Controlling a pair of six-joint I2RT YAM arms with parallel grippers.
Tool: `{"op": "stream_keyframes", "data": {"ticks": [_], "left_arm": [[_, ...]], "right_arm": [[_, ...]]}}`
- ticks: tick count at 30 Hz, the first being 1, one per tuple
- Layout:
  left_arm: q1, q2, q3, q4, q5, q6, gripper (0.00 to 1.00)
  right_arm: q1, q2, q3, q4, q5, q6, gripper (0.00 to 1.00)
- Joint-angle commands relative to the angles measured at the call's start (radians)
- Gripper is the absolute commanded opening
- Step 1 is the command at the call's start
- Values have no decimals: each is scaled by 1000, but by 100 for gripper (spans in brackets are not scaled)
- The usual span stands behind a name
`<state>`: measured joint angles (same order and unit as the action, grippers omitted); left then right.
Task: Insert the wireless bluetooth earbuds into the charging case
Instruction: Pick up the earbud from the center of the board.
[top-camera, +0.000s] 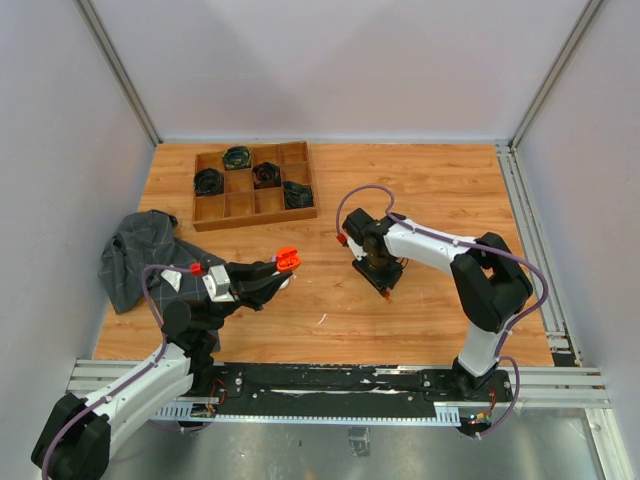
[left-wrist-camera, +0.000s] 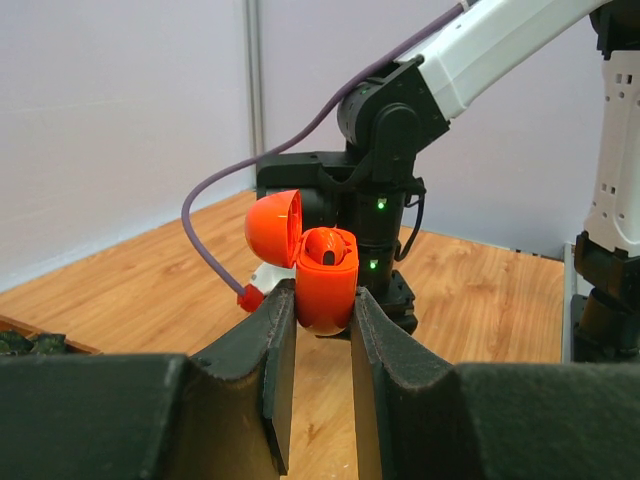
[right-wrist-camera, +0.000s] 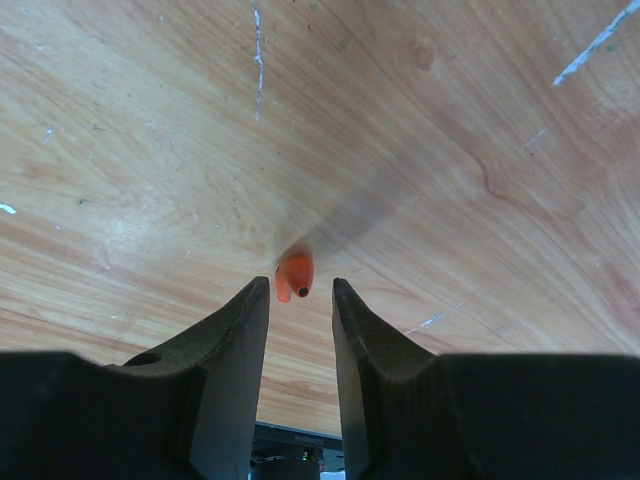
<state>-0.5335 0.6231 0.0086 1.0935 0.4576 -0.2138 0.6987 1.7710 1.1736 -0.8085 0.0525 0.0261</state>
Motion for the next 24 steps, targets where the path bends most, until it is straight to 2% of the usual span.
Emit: {"op": "stream_keyframes", "data": {"ticks": [1,15,24], "left_arm": [[-5,-11,-85,17,0,-1,0],[-5,-12,-84,17,5,-2,0],[-5,-24,-84,14,6,-3,0]], "right_arm": [[-16,33,22,-17,-5,3,32],[-44,87,-25,19,-68,11,29],[-46,20,-68,46,-96,30,19]]}}
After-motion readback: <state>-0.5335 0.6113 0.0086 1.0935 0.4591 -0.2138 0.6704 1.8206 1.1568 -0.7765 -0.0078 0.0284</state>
